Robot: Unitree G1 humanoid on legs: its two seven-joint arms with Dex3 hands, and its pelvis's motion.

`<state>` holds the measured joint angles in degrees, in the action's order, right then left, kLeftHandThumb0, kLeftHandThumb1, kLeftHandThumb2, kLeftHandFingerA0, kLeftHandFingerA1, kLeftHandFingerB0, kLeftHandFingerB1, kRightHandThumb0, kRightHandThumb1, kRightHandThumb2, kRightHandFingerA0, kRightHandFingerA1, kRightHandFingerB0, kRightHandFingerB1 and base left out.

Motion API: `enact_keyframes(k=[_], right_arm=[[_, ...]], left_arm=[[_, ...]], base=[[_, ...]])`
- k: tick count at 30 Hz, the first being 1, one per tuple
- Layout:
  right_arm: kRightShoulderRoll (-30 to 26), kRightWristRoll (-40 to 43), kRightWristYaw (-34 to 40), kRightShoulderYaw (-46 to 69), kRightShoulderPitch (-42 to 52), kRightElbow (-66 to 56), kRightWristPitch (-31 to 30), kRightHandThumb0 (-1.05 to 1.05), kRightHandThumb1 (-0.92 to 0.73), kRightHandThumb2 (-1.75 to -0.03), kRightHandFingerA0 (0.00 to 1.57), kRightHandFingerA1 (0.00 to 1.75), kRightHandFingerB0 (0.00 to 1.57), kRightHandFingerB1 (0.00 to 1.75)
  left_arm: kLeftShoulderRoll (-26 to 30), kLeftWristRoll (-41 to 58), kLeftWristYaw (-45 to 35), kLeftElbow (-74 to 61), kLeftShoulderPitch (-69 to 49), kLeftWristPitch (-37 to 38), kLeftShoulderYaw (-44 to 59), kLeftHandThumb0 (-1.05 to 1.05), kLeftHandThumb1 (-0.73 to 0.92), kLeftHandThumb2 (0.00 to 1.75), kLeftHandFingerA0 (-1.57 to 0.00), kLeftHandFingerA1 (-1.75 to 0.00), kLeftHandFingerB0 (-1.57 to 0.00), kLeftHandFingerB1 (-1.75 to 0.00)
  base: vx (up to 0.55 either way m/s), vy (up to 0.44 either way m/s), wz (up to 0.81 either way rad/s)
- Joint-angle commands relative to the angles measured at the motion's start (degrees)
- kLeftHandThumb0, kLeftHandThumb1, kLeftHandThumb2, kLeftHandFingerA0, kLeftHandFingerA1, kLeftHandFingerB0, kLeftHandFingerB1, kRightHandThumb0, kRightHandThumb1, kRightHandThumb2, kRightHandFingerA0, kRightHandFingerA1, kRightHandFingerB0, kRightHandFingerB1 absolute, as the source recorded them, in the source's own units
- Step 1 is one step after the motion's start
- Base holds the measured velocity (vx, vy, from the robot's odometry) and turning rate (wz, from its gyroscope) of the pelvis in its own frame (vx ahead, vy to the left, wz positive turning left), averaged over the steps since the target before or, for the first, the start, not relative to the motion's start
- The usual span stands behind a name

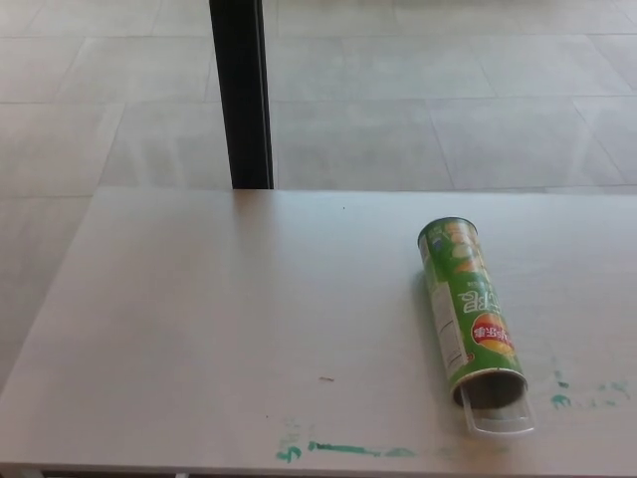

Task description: Use the finger on the right hand of the robot to pull out the chips tray kept inside a container in the middle of the desk

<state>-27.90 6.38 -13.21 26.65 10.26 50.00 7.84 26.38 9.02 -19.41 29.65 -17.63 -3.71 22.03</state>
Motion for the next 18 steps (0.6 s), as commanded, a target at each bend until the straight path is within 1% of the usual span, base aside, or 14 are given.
enact_keyframes(k=[1,2,3,7,8,9,11,12,13,14,15,16,17,18], right_arm=[[-2.8,4.6,2.0,4.8,-1.4,-5.4,-4.0,-0.55,-0.73,-0.62,0.52,0.6,0.27,0.35],[-4.0,8.4,2.8,8.8,-4.6,-6.5,-6.0,-0.49,-0.7,-0.6,0.52,0.62,0.26,0.33],[-5.8,9.7,2.3,10.4,-7.2,-7.9,-8.0,-0.51,-0.71,-0.61,0.47,0.58,0.21,0.31],[-6.9,9.6,3.3,12.8,-9.8,-14.6,-7.7,-0.54,-0.69,-0.6,0.48,0.57,0.2,0.32],[-7.2,10.1,3.5,13.5,-10.7,-18.0,-8.8,-0.54,-0.68,-0.6,0.49,0.56,0.2,0.31],[-7.9,10.0,3.2,13.6,-11.6,-18.7,-8.6,-0.54,-0.68,-0.6,0.51,0.54,0.21,0.31],[-8.5,11.4,2.8,14.5,-13.8,-22.7,-10.3,-0.53,-0.63,-0.59,0.55,0.53,0.23,0.31],[-8.3,11.8,2.7,14.7,-14.5,-24.6,-9.8,-0.52,-0.62,-0.58,0.53,0.55,0.24,0.32],[-7.6,11.9,3.3,14.6,-15.2,-29.6,-9.0,-0.51,-0.61,-0.58,0.54,0.52,0.25,0.33],[-7.2,11.9,3.5,14.8,-15.1,-31.9,-9.0,-0.51,-0.61,-0.58,0.54,0.52,0.25,0.33],[-6.3,13.4,4.6,14.6,-16.4,-37.7,-11.5,-0.55,-0.49,-0.81,0.5,0.61,0.18,0.44],[-6.3,12.8,4.6,13.9,-16.7,-39.9,-11.3,-0.55,-0.51,-0.84,0.47,0.6,0.18,0.45],[-6.0,12.2,4.7,13.3,-17.2,-41.1,-10.3,-0.49,-0.63,-0.59,0.61,0.53,0.3,0.35],[-5.5,12.0,4.9,13.0,-17.8,-41.8,-9.3,-0.49,-0.63,-0.59,0.61,0.53,0.3,0.35]], left_arm=[[0.3,3.6,-2.3,-1.5,-0.5,-1.9,2.3,-0.49,0.57,0.9,-0.5,-0.66,-0.35,-0.55],[-0.4,5.3,-0.4,-8.8,-1.4,-5.1,4.1,-0.42,0.72,0.59,-0.54,-0.53,-0.39,-0.42],[-1.0,8.1,0.9,-13.6,-0.5,-7.1,6.6,-0.47,0.53,0.87,-0.46,-0.63,-0.31,-0.54],[-1.1,8.7,3.4,-20.0,2.4,-8.1,9.6,-0.49,0.58,0.89,-0.49,-0.63,-0.32,-0.53],[-1.0,9.4,4.3,-23.1,3.7,-8.4,11.1,-0.44,0.74,0.61,-0.52,-0.55,-0.36,-0.43],[-1.1,9.4,5.5,-25.1,4.7,-8.5,12.0,-0.48,0.57,0.88,-0.48,-0.63,-0.32,-0.54],[-0.3,8.4,8.3,-28.5,8.1,-7.9,13.8,-0.44,0.56,0.88,-0.49,-0.67,-0.35,-0.59],[0.4,8.5,9.3,-31.1,9.4,-9.7,14.6,-0.41,0.72,0.61,-0.48,-0.7,-0.36,-0.54],[1.6,9.0,10.3,-33.7,12.5,-10.2,16.0,-0.36,0.48,0.98,-0.44,-0.74,-0.27,-0.62],[1.9,8.9,10.5,-34.5,14.0,-10.3,16.4,-0.36,0.48,0.98,-0.44,-0.74,-0.27,-0.62],[3.7,9.0,11.5,-36.8,17.4,-11.2,17.4,-0.44,0.42,1.01,-0.52,-0.83,-0.34,-0.7],[4.4,8.2,12.1,-38.1,18.7,-10.8,17.8,-0.61,0.49,0.88,-0.5,-1.14,-0.33,-1.03],[5.0,7.4,12.7,-39.3,19.7,-11.2,18.0,-0.78,0.5,0.83,-0.58,-1.21,-0.39,-1.16],[5.4,6.8,13.3,-40.4,20.3,-11.9,18.1,-0.78,0.5,0.83,-0.58,-1.21,-0.39,-1.16]], base=[[0.0,0.0,0.0],[0.0,0.0,0.0],[0.0,0.0,0.0],[0.0,0.0,0.0],[0.0,0.0,0.0],[0.0,0.0,0.0],[0.0,0.0,0.0],[0.0,0.0,0.0],[0.0,0.0,0.0],[0.0,0.0,0.0],[0.0,0.0,0.0],[0.0,0.0,0.0],[0.0,0.0,0.0],[0.0,0.0,0.0]])
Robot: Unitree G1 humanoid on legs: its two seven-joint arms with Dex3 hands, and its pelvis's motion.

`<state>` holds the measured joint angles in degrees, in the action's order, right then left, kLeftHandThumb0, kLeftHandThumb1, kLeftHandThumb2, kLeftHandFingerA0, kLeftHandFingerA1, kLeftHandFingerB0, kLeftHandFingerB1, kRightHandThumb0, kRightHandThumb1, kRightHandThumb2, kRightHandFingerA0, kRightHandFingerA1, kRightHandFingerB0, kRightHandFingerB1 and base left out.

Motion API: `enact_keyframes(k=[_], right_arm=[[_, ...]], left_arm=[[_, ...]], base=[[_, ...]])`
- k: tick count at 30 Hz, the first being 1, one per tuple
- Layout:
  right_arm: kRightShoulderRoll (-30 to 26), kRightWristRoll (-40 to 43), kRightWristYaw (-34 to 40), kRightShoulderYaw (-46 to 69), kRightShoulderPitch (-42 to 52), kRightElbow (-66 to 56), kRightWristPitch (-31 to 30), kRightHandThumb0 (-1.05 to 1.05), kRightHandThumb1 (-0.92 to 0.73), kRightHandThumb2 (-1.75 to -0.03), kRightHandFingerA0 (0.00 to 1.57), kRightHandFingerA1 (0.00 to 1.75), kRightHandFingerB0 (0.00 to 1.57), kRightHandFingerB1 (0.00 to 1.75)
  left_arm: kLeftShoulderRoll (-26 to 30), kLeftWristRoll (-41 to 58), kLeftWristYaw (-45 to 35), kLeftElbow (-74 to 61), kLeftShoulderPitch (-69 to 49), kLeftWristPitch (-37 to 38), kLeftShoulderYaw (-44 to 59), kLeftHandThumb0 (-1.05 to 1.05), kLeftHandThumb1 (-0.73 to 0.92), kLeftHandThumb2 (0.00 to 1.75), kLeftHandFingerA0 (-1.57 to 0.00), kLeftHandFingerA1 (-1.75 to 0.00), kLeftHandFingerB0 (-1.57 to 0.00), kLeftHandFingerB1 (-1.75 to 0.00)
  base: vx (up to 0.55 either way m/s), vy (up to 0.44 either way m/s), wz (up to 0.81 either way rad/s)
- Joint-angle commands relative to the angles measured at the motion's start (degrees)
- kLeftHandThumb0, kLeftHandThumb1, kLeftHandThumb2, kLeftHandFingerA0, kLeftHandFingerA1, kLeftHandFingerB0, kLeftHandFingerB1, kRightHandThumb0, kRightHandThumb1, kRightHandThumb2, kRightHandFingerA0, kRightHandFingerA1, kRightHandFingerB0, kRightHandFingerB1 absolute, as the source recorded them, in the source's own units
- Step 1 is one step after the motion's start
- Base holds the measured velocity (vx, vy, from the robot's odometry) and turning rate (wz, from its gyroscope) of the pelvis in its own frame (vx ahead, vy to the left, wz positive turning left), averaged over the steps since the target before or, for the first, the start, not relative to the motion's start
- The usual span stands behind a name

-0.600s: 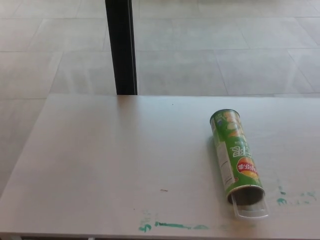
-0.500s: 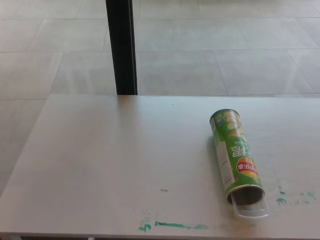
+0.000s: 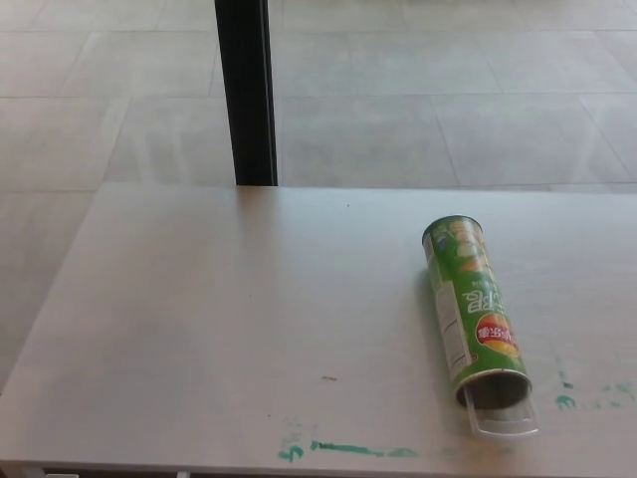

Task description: Use the finger on the right hand of the robot to pull out the chips tray kept inside a container in the middle of the desk

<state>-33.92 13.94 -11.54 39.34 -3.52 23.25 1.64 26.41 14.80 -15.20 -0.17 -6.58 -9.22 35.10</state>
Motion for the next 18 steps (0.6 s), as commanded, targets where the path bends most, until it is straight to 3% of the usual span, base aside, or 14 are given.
enact_keyframes(k=[1,3,4,5,7,8,9,10,11,12,14,15,16,18], right_arm=[[0.8,3.7,3.5,-0.5,-3.8,-17.8,-3.9,-0.54,-0.64,-0.6,0.63,0.54,0.32,0.36],[0.9,2.8,2.2,-2.2,-2.9,-22.0,-3.7,-0.56,-0.65,-0.6,0.63,0.56,0.33,0.41],[1.1,3.7,1.5,-2.6,-2.5,-24.5,-4.7,-0.59,-0.49,-0.9,0.55,0.65,0.3,0.53],[1.4,3.8,0.7,-3.8,-1.7,-27.7,-5.2,-0.5,-0.63,-0.59,0.62,0.54,0.36,0.35],[1.6,3.7,-0.7,-6.9,0.1,-34.0,-6.9,-0.52,-0.63,-0.59,0.6,0.52,0.36,0.34],[1.1,2.0,-2.8,-10.0,1.8,-37.4,-5.8,-0.56,-0.64,-0.59,0.56,0.49,0.31,0.34],[1.2,1.8,-4.0,-11.6,3.2,-39.6,-5.1,-0.5,-0.64,-0.58,0.51,0.49,0.28,0.34],[1.4,1.2,-4.4,-13.0,4.0,-41.5,-5.1,-0.44,-0.65,-0.59,0.48,0.49,0.26,0.34],[1.6,-0.2,-4.4,-14.8,4.9,-43.3,-4.8,-0.45,-0.64,-0.58,0.51,0.47,0.3,0.32],[1.3,-1.4,-4.6,-16.2,5.5,-44.6,-4.7,-0.5,-0.63,-0.59,0.52,0.45,0.3,0.31],[0.0,-5.1,-6.3,-21.1,7.1,-48.2,-3.5,-0.55,-0.65,-0.6,0.52,0.42,0.31,0.31],[-0.7,-7.1,-6.9,-22.8,7.8,-49.6,-2.4,-0.55,-0.66,-0.6,0.51,0.42,0.3,0.31],[-0.6,-9.3,-6.7,-24.3,8.2,-50.3,-0.1,-0.56,-0.65,-0.6,0.54,0.41,0.31,0.31],[-1.5,-11.9,-7.4,-26.6,8.8,-52.1,2.4,-0.55,-0.66,-0.6,0.5,0.45,0.29,0.31]], left_arm=[[5.8,0.4,9.9,-11.6,10.5,-7.0,5.4,-0.88,0.52,0.81,-0.63,-1.23,-0.43,-1.21],[6.1,-1.7,11.0,-12.2,12.3,-5.6,5.5,-1.0,0.57,0.77,-0.71,-1.18,-0.45,-1.22],[6.1,-3.2,11.9,-13.2,12.7,-5.6,5.2,-1.05,0.63,0.72,-0.74,-1.19,-0.49,-1.27],[6.1,-4.0,12.4,-14.7,13.6,-5.4,4.8,-1.05,0.46,1.1,-0.79,-1.15,-0.56,-1.09],[6.0,-4.6,12.6,-17.9,15.2,-4.7,3.8,-1.04,0.45,1.09,-0.71,-1.11,-0.53,-1.07],[5.8,-6.9,11.9,-20.3,16.0,-1.3,1.1,-1.0,0.44,1.07,-0.55,-1.12,-0.43,-1.0],[4.9,-7.8,12.1,-23.1,16.4,-2.1,-0.9,-0.94,0.62,0.71,-0.45,-1.14,-0.39,-1.02],[4.6,-7.7,11.0,-25.5,16.0,-2.5,-2.5,-0.82,0.56,0.75,-0.4,-1.11,-0.3,-0.99],[4.5,-7.5,9.2,-27.7,15.6,-2.1,-4.7,-0.7,0.52,0.78,-0.38,-1.01,-0.33,-0.86],[4.4,-8.1,8.3,-29.1,15.3,-1.6,-6.5,-0.69,0.42,1.02,-0.5,-0.87,-0.4,-0.74],[5.5,-11.5,3.3,-32.5,14.3,2.6,-14.6,-0.66,0.42,0.98,-0.44,-0.76,-0.4,-0.67],[5.7,-10.8,1.8,-34.7,13.8,0.1,-17.9,-0.58,0.36,0.89,-0.4,-0.69,-0.41,-0.64],[7.2,-15.5,0.9,-36.3,13.5,0.7,-21.8,-0.65,0.56,0.57,-0.47,-0.64,-0.49,-0.55],[7.5,-18.9,-2.0,-36.1,14.5,6.4,-28.1,-0.62,0.57,0.56,-0.43,-0.67,-0.44,-0.54]], base=[[0.0,0.0,0.0],[0.0,0.0,0.0],[0.0,0.0,0.0],[0.0,0.0,0.0],[0.0,0.0,0.0],[0.0,0.0,0.0],[0.0,0.0,0.0],[0.0,0.0,0.0],[0.0,0.0,0.0],[0.0,0.0,0.0],[0.0,0.0,0.0],[0.0,0.0,0.0],[0.0,0.0,0.0],[0.0,0.0,0.0]])
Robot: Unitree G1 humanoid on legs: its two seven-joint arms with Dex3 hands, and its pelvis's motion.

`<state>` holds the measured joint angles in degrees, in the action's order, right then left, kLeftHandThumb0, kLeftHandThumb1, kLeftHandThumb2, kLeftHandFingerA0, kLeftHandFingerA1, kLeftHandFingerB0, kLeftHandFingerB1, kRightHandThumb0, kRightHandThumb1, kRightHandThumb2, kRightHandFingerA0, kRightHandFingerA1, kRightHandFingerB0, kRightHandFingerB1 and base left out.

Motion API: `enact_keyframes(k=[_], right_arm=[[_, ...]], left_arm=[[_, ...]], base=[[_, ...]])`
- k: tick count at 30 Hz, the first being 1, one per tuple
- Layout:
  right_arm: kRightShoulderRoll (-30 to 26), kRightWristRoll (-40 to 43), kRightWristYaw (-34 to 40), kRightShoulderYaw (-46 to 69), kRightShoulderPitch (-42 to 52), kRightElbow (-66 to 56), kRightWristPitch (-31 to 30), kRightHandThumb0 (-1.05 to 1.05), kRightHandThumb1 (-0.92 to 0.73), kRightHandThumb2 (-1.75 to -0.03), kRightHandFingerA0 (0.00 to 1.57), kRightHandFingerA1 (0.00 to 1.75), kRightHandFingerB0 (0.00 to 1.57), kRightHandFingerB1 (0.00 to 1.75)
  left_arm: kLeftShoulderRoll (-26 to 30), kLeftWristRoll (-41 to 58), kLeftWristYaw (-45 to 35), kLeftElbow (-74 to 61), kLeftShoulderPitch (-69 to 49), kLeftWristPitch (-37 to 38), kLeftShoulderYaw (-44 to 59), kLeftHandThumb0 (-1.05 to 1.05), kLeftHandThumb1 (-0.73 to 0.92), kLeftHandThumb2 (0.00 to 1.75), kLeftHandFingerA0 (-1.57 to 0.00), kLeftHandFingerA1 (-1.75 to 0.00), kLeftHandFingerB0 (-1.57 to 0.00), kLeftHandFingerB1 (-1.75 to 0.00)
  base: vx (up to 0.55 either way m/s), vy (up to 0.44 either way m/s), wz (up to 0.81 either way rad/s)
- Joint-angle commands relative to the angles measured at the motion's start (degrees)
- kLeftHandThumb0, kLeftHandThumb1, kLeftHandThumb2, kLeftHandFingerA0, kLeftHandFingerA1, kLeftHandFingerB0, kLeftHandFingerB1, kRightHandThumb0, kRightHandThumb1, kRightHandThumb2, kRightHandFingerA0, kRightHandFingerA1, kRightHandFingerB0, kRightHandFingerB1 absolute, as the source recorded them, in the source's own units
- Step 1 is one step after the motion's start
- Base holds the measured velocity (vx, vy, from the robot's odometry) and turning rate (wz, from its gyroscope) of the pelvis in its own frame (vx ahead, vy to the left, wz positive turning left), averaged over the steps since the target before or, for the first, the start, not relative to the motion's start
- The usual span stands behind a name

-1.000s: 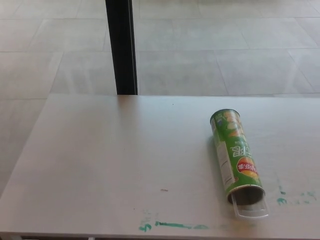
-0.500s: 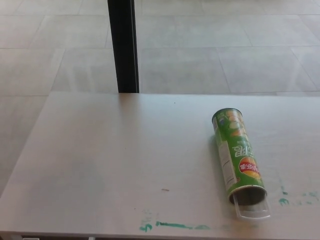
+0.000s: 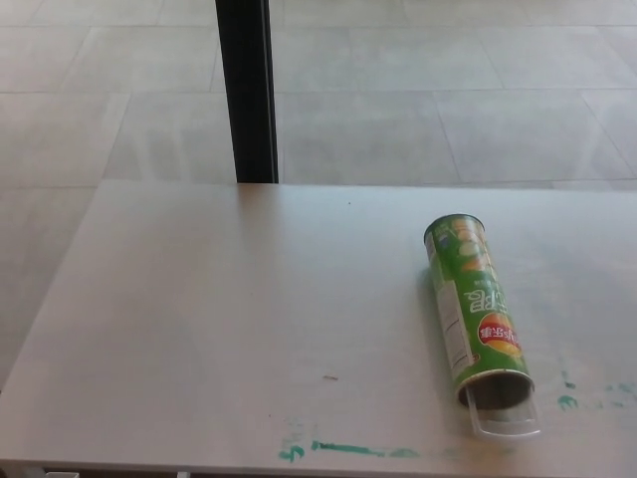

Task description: Use the finger on the right hand of the robot to pull out the chips tray kept inside a container in the middle of the desk

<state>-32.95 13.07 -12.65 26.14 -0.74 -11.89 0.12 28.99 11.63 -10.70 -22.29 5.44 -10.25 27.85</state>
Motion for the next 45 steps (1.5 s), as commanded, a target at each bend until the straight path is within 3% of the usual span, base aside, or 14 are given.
enact_keyframes(k=[1,12,13,14,15,16,17,19,28,31,37,38,40,45], right_arm=[[-3.1,-13.3,-6.8,-15.0,5.7,-17.6,6.7,-0.55,-0.65,-0.6,0.49,0.46,0.29,0.3],[-7.6,-26.7,-8.3,-22.8,5.0,-25.5,14.5,-0.56,-0.7,-0.61,0.35,0.49,0.3,0.33],[-7.8,-26.9,-8.9,-24.0,5.4,-26.5,15.3,-0.55,-0.68,-0.6,0.29,0.48,0.33,0.32],[-7.7,-27.1,-8.6,-24.2,5.6,-26.5,15.8,-0.55,-0.68,-0.6,0.29,0.48,0.33,0.32],[-7.7,-27.2,-8.4,-24.2,5.6,-26.3,16.3,-0.55,-0.68,-0.61,0.27,0.49,0.33,0.33],[-7.8,-27.3,-8.3,-24.0,5.6,-26.6,16.3,-0.54,-0.68,-0.61,0.26,0.5,0.32,0.33],[-8.2,-27.2,-8.3,-23.6,5.6,-26.9,16.0,-0.53,-0.7,-0.62,0.21,0.49,0.33,0.34],[-8.3,-26.4,-7.8,-22.7,5.7,-25.6,17.2,-0.48,-0.73,-0.62,0.13,0.49,0.17,0.33],[-7.3,-12.6,-2.4,-1.4,2.9,-9.5,18.3,-0.36,-0.59,-0.58,0.41,0.45,0.39,0.38],[-5.8,-10.0,-0.4,6.4,5.4,-4.8,10.2,-0.41,-0.59,-0.58,0.41,0.41,0.41,0.35],[-3.4,-10.5,4.3,14.5,7.9,12.2,18.6,-0.48,-0.57,-0.57,0.51,0.5,0.44,0.36],[-2.9,-9.8,4.1,15.1,8.2,13.3,17.9,-0.53,-0.47,-0.83,0.45,0.59,0.36,0.49],[-2.4,-9.5,4.2,15.9,8.8,16.7,18.7,-0.44,-0.57,-0.58,0.54,0.48,0.44,0.36],[0.3,-8.3,5.4,17.0,9.1,27.3,20.0,-0.48,-0.56,-0.57,0.55,0.5,0.47,0.37]], left_arm=[[4.7,-18.5,-7.9,-13.7,3.8,10.3,-25.5,-0.63,0.56,0.56,-0.44,-0.68,-0.44,-0.56],[2.9,-33.2,-5.7,-12.9,8.5,21.9,-41.7,-0.7,0.55,0.58,-0.34,-0.74,-0.35,-0.57],[3.3,-35.4,-5.9,-13.6,8.9,23.0,-43.7,-0.75,0.44,0.93,-0.34,-0.73,-0.25,-0.6],[3.4,-35.6,-5.9,-13.8,8.9,23.1,-44.1,-0.75,0.44,0.93,-0.34,-0.73,-0.25,-0.6],[3.8,-35.9,-5.8,-13.8,9.0,23.7,-44.1,-0.74,0.56,0.57,-0.31,-0.76,-0.34,-0.59],[4.4,-35.4,-6.1,-13.8,8.9,24.0,-43.9,-0.73,0.43,0.89,-0.35,-0.71,-0.28,-0.59],[5.4,-33.9,-6.9,-13.8,9.1,23.9,-43.2,-0.68,0.55,0.57,-0.27,-0.7,-0.32,-0.54],[7.3,-31.4,-7.9,-14.0,9.2,23.3,-41.0,-0.67,0.55,0.57,-0.23,-0.71,-0.28,-0.54],[10.6,-15.2,-3.6,-3.4,5.1,23.2,-13.2,-0.55,0.62,0.59,-0.25,-0.63,-0.22,-0.48],[9.7,-12.4,-2.8,0.5,-0.7,24.5,-3.1,-0.61,0.68,0.59,-0.24,-0.65,-0.24,-0.49],[1.9,-6.1,-0.2,6.7,-9.2,21.3,7.8,-0.58,0.64,0.59,-0.25,-0.64,-0.25,-0.46],[1.1,-5.3,-0.5,7.9,-10.1,21.6,8.7,-0.62,0.64,0.58,-0.28,-0.66,-0.24,-0.48],[0.0,-4.9,-1.2,10.1,-12.4,22.1,9.9,-0.69,0.63,0.59,-0.32,-0.68,-0.28,-0.49],[-5.0,-4.8,-1.0,17.0,-18.6,23.2,11.0,-0.5,0.58,0.56,-0.39,-0.55,-0.37,-0.4]], base=[[0.0,0.0,0.0],[0.0,0.0,0.0],[0.0,0.0,0.0],[0.0,0.0,0.0],[0.0,0.0,0.0],[0.0,0.0,0.0],[0.0,0.0,0.0],[0.0,0.0,0.0],[0.0,0.0,0.0],[0.0,0.0,0.0],[0.0,0.0,0.0],[0.0,0.0,0.0],[0.0,0.0,0.0],[0.0,0.0,0.0]])
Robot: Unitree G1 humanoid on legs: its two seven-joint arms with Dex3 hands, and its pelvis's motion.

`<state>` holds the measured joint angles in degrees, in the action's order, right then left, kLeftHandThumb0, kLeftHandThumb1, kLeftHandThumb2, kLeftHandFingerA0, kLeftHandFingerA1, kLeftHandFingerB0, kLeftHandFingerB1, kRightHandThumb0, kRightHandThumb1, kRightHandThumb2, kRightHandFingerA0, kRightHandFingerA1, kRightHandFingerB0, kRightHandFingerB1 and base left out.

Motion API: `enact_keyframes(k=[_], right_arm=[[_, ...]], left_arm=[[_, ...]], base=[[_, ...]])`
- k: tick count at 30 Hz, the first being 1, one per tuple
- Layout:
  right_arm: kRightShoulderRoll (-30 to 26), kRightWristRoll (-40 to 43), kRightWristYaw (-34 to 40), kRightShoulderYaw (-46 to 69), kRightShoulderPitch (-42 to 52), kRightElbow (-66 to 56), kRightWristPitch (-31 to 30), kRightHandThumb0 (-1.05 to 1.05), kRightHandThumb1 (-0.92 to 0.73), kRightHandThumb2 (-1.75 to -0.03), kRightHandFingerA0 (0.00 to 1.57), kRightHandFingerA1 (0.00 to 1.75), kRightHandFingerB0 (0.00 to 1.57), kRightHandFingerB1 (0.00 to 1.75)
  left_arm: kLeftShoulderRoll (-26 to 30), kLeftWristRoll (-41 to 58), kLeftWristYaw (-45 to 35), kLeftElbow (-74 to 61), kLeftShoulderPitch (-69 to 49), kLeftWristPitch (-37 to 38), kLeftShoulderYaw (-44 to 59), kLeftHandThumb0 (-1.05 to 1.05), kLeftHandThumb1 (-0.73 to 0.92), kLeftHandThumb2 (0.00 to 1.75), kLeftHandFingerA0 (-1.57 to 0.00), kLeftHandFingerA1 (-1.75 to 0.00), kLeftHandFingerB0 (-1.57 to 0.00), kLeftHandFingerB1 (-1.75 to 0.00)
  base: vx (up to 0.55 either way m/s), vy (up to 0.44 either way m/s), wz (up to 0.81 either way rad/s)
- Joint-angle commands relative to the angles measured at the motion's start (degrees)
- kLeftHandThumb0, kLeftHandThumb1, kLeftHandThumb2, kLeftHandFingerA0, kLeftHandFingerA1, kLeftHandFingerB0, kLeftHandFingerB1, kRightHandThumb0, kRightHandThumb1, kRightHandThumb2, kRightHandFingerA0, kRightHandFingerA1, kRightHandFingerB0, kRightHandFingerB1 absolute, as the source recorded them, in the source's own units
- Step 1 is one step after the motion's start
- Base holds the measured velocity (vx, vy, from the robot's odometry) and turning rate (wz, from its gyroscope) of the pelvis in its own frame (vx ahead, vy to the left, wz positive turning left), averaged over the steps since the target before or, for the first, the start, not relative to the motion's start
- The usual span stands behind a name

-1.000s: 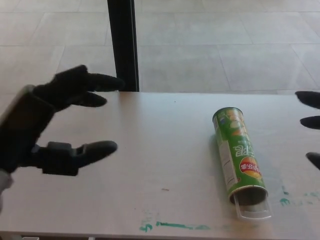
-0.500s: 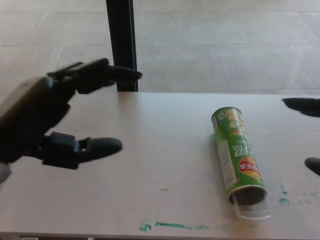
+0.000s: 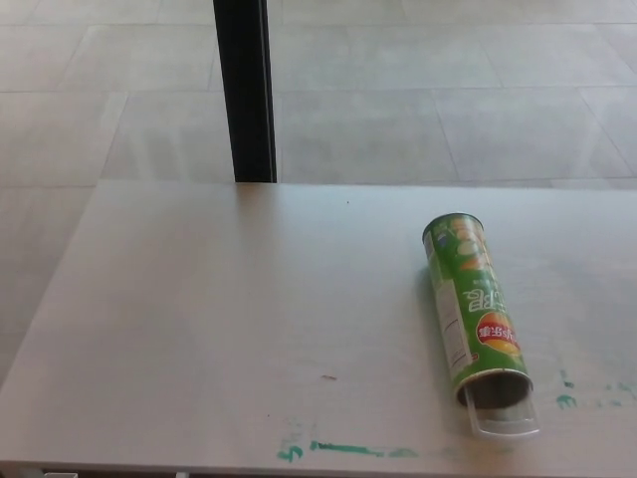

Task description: Use the finger on the right hand of the robot to pull out the chips tray kept inside a container in the middle of the desk

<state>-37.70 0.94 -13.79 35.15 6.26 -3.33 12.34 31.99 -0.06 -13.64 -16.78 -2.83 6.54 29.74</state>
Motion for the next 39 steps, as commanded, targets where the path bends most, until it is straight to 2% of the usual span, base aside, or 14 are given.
enact_keyframes(k=[1,13,16,19,20,22,23,25,26,30,31,36,37,39], right_arm=[[5.1,3.6,6.9,8.1,2.0,20.9,8.3,-0.49,-0.56,-0.58,0.55,0.5,0.46,0.37],[6.3,3.5,12.0,9.2,0.5,44.8,13.9,-0.53,-0.48,-0.85,0.53,0.64,0.37,0.51],[8.2,5.7,14.3,10.6,-0.9,50.5,13.4,-0.5,-0.46,-0.82,0.58,0.65,0.44,0.53],[7.9,5.6,14.6,10.1,-1.5,56.4,14.0,-0.47,-0.48,-0.82,0.6,0.67,0.39,0.52],[7.7,5.4,15.1,9.7,-1.3,57.2,12.6,-0.43,-0.61,-0.59,0.65,0.59,0.44,0.4],[7.3,5.6,14.3,9.3,-1.3,59.2,12.3,-0.48,-0.51,-0.82,0.61,0.68,0.36,0.52],[8.1,7.7,13.2,10.4,-2.0,61.2,12.6,-0.36,-0.6,-0.57,0.64,0.63,0.44,0.42],[8.7,9.5,11.8,11.3,-2.7,63.1,11.6,-0.44,-0.48,-0.81,0.54,0.68,0.36,0.53],[8.7,9.9,10.6,11.4,-2.6,63.7,10.9,-0.46,-0.48,-0.82,0.54,0.7,0.35,0.53],[9.1,10.1,10.4,11.1,-2.8,65.0,12.1,-0.41,-0.59,-0.57,0.59,0.8,0.43,0.44],[9.0,10.5,9.3,11.1,-3.0,65.5,11.7,-0.47,-0.47,-0.83,0.49,0.72,0.35,0.54],[9.0,13.3,6.1,11.5,-4.0,67.2,8.2,-0.41,-0.67,-0.6,0.4,0.6,0.34,0.44],[8.7,13.3,5.8,11.2,-4.3,68.2,7.7,-0.53,-0.69,-0.6,0.4,0.62,0.32,0.42],[8.0,12.1,5.7,9.6,-4.6,70.0,7.5,-0.54,-0.7,-0.61,0.41,0.64,0.31,0.43]], left_arm=[[-8.5,6.1,2.5,13.4,-11.1,6.5,9.0,-0.46,0.58,0.57,-0.41,-0.53,-0.34,-0.41],[-14.1,3.2,7.4,26.7,-13.6,1.0,7.2,-0.41,0.67,0.59,-0.39,-0.47,-0.3,-0.39],[-16.7,5.9,9.3,28.3,-12.3,-3.9,8.3,-0.44,0.59,0.8,-0.33,-0.53,-0.26,-0.48],[-18.2,7.1,10.8,33.2,-11.8,-4.8,9.9,-0.36,0.7,0.6,-0.32,-0.45,-0.29,-0.38],[-18.2,6.5,11.9,35.2,-11.5,-5.2,10.1,-0.44,0.61,0.79,-0.31,-0.51,-0.28,-0.46],[-18.4,6.2,12.6,36.6,-11.4,-5.6,10.5,-0.36,0.71,0.6,-0.32,-0.44,-0.29,-0.37],[-19.0,6.3,12.8,36.9,-12.4,-5.7,10.9,-0.31,0.49,0.93,-0.24,-0.56,-0.17,-0.51],[-19.4,6.3,13.3,38.9,-12.3,-5.9,11.2,-0.3,0.48,0.93,-0.25,-0.57,-0.17,-0.51],[-19.3,5.8,13.6,40.1,-12.6,-6.2,11.1,-0.34,0.7,0.6,-0.33,-0.47,-0.28,-0.39],[-19.9,6.0,13.5,40.0,-13.9,-9.0,11.0,-0.41,0.62,0.77,-0.32,-0.54,-0.27,-0.47],[-19.8,6.5,12.8,40.0,-13.7,-9.8,10.7,-0.34,0.7,0.6,-0.33,-0.48,-0.29,-0.39],[-19.2,8.3,9.3,41.4,-14.4,-10.0,9.3,-0.35,0.64,0.58,-0.38,-0.55,-0.4,-0.46],[-19.1,8.5,9.0,41.6,-14.4,-11.0,9.0,-0.48,0.49,0.88,-0.34,-0.6,-0.37,-0.57],[-18.4,8.7,8.2,43.0,-14.3,-13.5,8.1,-0.48,0.5,0.89,-0.36,-0.61,-0.37,-0.57]], base=[[0.0,0.0,0.0],[0.0,0.0,0.0],[0.0,0.0,0.0],[0.0,0.0,0.0],[0.0,0.0,0.0],[0.0,0.0,0.0],[0.0,0.0,0.0],[0.0,0.0,0.0],[0.0,0.0,0.0],[0.0,0.0,0.0],[0.0,0.0,0.0],[0.0,0.0,0.0],[0.0,0.0,0.0],[0.0,0.0,0.0]])
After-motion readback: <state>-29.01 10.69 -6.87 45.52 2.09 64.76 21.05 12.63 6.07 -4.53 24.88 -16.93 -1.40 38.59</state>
